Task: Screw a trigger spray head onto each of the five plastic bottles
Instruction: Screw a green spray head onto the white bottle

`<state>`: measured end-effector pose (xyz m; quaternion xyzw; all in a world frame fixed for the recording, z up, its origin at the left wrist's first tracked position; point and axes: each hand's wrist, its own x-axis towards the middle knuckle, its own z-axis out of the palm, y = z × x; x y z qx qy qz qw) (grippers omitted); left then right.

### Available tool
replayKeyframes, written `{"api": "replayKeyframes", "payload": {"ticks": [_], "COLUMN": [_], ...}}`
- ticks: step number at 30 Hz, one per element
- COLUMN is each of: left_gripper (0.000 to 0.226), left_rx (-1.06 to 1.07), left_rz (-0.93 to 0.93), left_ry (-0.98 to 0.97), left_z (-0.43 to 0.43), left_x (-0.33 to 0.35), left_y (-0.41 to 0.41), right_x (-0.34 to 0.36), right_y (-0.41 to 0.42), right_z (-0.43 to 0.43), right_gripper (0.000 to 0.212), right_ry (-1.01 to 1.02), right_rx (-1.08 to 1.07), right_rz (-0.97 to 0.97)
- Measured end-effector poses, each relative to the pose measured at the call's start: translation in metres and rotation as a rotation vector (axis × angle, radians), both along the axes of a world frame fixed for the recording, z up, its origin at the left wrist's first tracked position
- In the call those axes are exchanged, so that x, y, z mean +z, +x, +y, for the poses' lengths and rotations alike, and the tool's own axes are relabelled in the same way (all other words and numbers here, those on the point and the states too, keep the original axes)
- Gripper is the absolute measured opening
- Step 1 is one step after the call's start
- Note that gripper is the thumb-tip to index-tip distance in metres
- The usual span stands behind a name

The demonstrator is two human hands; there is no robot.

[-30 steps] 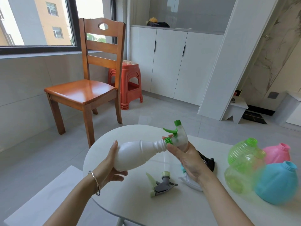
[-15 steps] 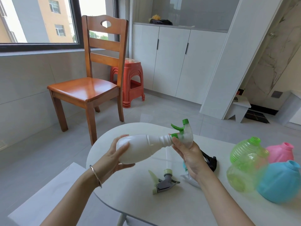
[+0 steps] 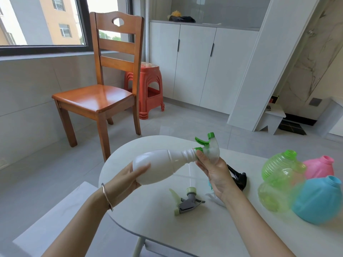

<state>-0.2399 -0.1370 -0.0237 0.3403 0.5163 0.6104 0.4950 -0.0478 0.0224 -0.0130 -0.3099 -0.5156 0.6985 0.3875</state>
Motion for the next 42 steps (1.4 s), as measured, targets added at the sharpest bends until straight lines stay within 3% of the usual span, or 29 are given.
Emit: {"api": "replayKeyframes", "payload": {"ticks": [3,7,8,11,14,17,21,23,26,28,30,32,35,37,40,42], "left_gripper": [0.055,0.092,0.092,0.066,0.053,0.096,0.080,0.070,0.095,0.104,0.091,0.080,0.094,0.102,0.090,0.075], "left_rx": [0.039,0.066,0.049,0.009,-0.009,0.008,0.004,0.009,0.058,0.080,0.079,0.087,0.112,0.100,0.072,0.073], "left_rz": [-0.031,0.099,0.093,-0.110,-0.031,0.054,-0.080,0.003,0.096,0.014,-0.123,-0.090,0.009,-0.065,-0.254,-0.229], "left_ry": [-0.143,-0.016,0.026,-0.035,-0.104,-0.018,-0.105,-0.142,-0.015,0.046,-0.004,-0.073,0.035,0.111,-0.047,-0.157], "left_z": [0.002,0.003,0.002,0.001,0.002,0.002,0.000,0.002,0.002,0.002,0.002,0.003,0.001,0.000,0.001,0.001], "left_x": [-0.003,-0.007,-0.006,0.001,-0.002,-0.006,0.000,-0.003,-0.005,-0.006,-0.004,-0.003,0.002,0.006,0.004,0.001], "left_y": [0.003,0.000,-0.001,0.002,0.002,0.000,0.005,0.006,0.002,0.000,0.004,0.007,0.005,0.001,0.005,0.011], "right_x": [0.001,0.001,0.000,0.001,0.002,0.002,0.002,0.002,0.002,0.002,0.001,0.000,0.001,0.002,0.002,0.002], "right_y": [-0.002,0.000,0.000,-0.001,0.001,0.002,-0.002,-0.002,0.000,0.000,-0.001,-0.002,-0.001,0.000,-0.002,-0.002], "right_z": [-0.001,0.000,-0.001,-0.002,0.001,0.001,-0.004,-0.004,-0.001,-0.002,-0.004,-0.005,-0.003,-0.002,-0.005,-0.006], "right_gripper": [0.033,0.037,0.037,0.034,0.028,0.025,0.030,0.033,0.031,0.032,0.038,0.043,0.044,0.045,0.049,0.052], "right_ry": [0.016,0.007,-0.001,-0.027,-0.040,-0.053,-0.032,-0.031,-0.077,-0.088,-0.067,-0.061,-0.117,-0.140,-0.085,-0.050], "right_rx": [-0.014,-0.033,-0.019,-0.007,-0.026,-0.027,-0.008,-0.016,-0.024,-0.007,0.019,0.021,0.001,0.015,0.068,0.070], "right_rz": [-0.012,-0.035,-0.022,0.015,0.014,0.013,0.006,0.003,0.024,0.036,0.017,0.005,0.027,0.063,0.063,0.043]}}
